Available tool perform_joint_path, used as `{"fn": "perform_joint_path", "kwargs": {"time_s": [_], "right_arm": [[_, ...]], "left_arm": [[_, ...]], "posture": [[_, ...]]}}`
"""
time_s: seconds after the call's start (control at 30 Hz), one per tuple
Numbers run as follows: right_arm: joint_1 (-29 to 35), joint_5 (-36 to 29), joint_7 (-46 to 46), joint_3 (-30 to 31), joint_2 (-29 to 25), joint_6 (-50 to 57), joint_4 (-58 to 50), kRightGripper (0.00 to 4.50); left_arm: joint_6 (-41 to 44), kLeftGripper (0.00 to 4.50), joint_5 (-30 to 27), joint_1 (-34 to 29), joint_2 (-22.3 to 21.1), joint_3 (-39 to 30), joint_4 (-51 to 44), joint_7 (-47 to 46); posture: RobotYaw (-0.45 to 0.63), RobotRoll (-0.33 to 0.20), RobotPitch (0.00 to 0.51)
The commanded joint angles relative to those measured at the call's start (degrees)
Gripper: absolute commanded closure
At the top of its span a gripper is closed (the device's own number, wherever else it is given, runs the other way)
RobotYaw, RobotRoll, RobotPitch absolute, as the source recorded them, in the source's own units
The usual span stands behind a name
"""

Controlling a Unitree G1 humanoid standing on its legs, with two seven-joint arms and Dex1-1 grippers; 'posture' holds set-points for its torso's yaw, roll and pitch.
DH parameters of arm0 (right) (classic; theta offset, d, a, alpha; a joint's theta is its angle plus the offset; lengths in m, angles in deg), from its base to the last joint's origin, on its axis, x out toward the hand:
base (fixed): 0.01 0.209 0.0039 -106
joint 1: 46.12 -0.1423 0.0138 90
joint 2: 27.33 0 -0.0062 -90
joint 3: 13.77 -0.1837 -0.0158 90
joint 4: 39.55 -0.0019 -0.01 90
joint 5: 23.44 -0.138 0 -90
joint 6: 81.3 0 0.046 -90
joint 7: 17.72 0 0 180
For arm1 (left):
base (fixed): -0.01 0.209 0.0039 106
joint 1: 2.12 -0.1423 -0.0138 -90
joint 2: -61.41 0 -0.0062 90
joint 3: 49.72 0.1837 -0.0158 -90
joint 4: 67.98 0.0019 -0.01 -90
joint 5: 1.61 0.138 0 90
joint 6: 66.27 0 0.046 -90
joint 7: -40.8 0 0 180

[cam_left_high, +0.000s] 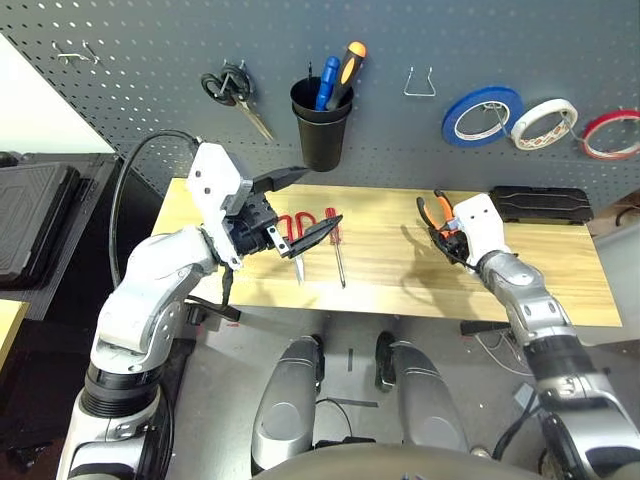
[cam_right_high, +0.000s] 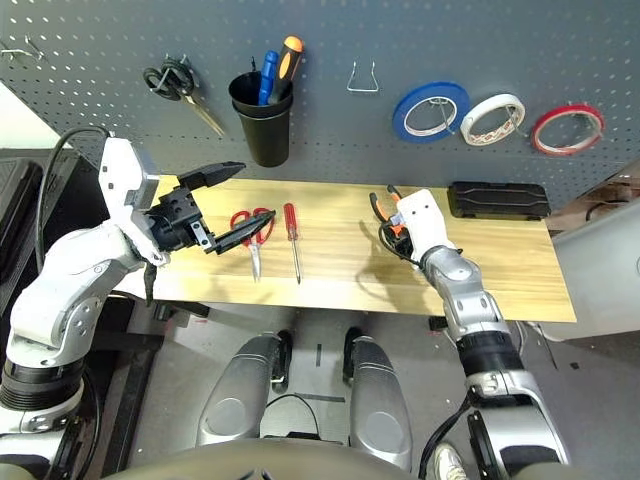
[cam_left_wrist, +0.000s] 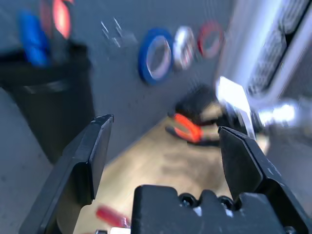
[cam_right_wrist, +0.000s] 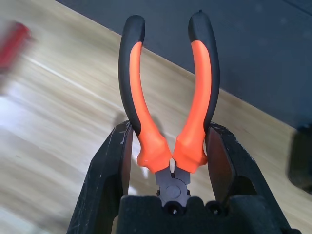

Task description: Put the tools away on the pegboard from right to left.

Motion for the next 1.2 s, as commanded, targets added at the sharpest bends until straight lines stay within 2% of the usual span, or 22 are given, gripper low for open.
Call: {"fn": "perform_joint_path", "kwargs": {"time_s": [0.03,0.37,0.7,0.87,1.2], "right_arm": [[2.81,-1.41,-1.08,-0.65,-0.10,-0.37,-4.68,2.12],[4.61,-0.61,-1.25,-0.15,-0.72,-3.37,-14.53,2.12],[-0.24,0.16,3.68,-2.87,-0.33,-9.92,-22.34,2.12],[-3.77,1.79,7.17,-3.42,0.59,-14.81,-22.33,2.12],[-17.08,3.35,11.02,-0.50,6.55,-16.39,-17.93,2.12]], "left_arm": [[-0.65,0.00,-1.51,0.61,0.21,-1.51,-1.47,-1.53],[-0.13,0.00,-3.94,2.43,0.03,-1.96,-3.12,-3.82],[-0.24,0.00,-4.93,4.38,0.58,-1.23,-2.37,-5.29],[-0.70,0.00,-4.58,4.53,0.49,-0.71,-1.71,-4.79],[-1.89,0.00,-3.85,5.79,0.17,0.38,0.31,-4.04]], "posture": [[0.30,0.000,0.225],[0.29,0.000,0.224],[0.27,0.000,0.220],[0.26,0.000,0.211],[0.25,0.000,0.198]]}}
